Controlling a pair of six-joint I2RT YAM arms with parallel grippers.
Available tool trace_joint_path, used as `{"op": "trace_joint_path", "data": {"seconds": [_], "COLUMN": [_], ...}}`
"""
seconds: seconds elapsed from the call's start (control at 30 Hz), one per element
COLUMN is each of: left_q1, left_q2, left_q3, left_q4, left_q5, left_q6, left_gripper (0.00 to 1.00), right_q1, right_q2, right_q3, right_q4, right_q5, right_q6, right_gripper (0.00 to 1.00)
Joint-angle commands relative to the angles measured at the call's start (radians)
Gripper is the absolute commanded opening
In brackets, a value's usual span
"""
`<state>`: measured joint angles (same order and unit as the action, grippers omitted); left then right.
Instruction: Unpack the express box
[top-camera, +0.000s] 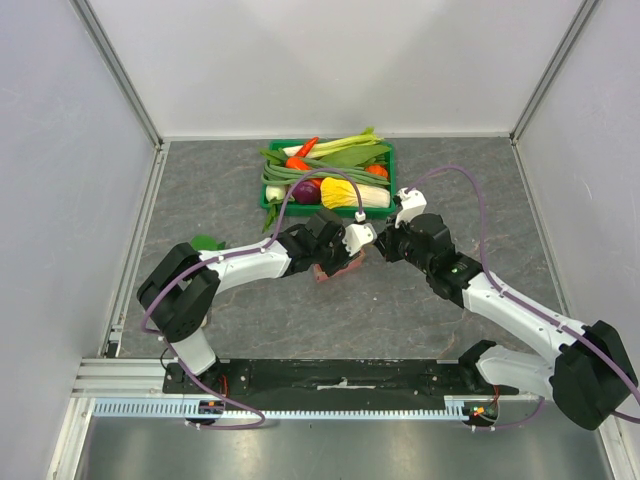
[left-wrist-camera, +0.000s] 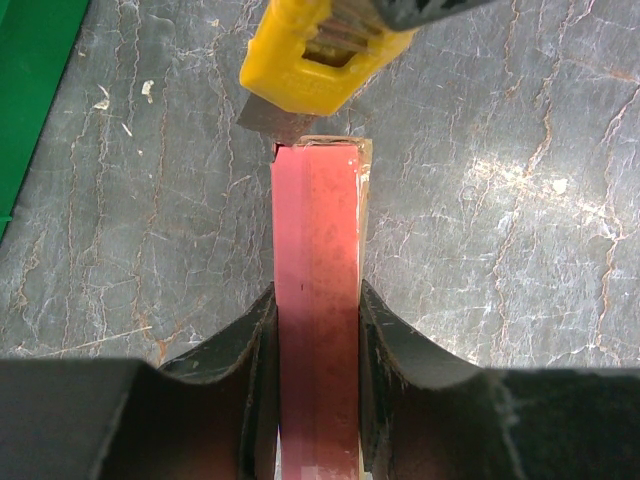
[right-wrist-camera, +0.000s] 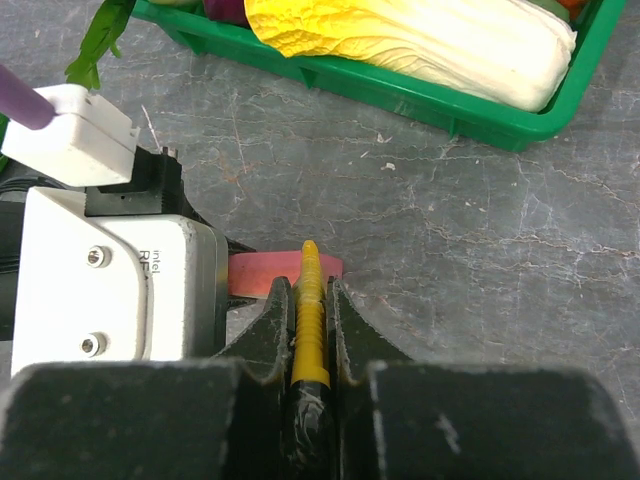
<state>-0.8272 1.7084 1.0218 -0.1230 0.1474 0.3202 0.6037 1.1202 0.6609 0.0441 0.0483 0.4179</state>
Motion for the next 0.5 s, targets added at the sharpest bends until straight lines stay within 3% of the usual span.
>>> {"op": "trace_joint_path", "data": {"seconds": [0.0, 0.47], "left_q1": [-0.007, -0.007], "left_q2": [0.079, 0.105], "left_q3": [-0.054, -0.026], "left_q4": [-0.21, -0.222], "left_q5": [-0.034, -0.078], "left_q6": [0.04, 0.01], "left_gripper": [0.03, 0.02], "right_q1": [-0.002, -0.002], "right_q2": [-0.016, 0.006], "right_q3": [-0.017, -0.011], "right_q4": [0.016, -0.07], "right_q5": [-0.024, -0.094], "right_q6": [-0.021, -0.03], "right_gripper": [0.0, 0.0]}}
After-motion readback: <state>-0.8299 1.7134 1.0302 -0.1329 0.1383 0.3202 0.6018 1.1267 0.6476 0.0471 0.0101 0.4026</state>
